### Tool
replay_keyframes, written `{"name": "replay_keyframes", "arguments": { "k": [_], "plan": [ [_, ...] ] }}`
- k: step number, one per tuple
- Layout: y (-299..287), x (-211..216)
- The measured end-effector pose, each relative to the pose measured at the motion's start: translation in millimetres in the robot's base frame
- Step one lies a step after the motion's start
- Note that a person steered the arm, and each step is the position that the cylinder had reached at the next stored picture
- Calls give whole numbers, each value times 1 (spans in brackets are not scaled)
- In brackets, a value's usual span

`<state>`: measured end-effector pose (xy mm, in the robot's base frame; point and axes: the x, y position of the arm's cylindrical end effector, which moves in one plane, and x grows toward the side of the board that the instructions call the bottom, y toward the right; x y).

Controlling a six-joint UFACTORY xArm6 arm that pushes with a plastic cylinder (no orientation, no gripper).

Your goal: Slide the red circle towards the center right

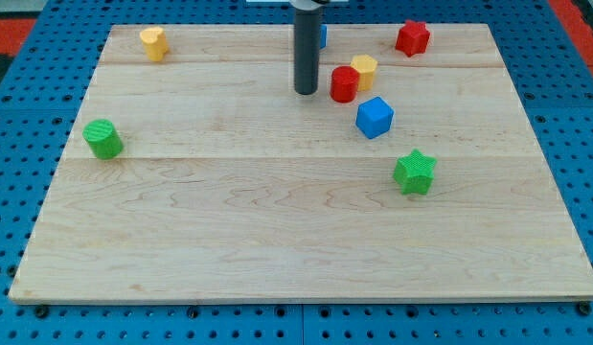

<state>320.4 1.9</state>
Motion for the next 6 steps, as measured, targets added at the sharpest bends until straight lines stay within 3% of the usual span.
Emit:
{"name": "replay_keyframes", "arguments": {
  "k": [1, 3, 4, 6],
  "plan": [
    [20, -3],
    [165, 27],
    [192, 30],
    [171, 6]
  ]
}}
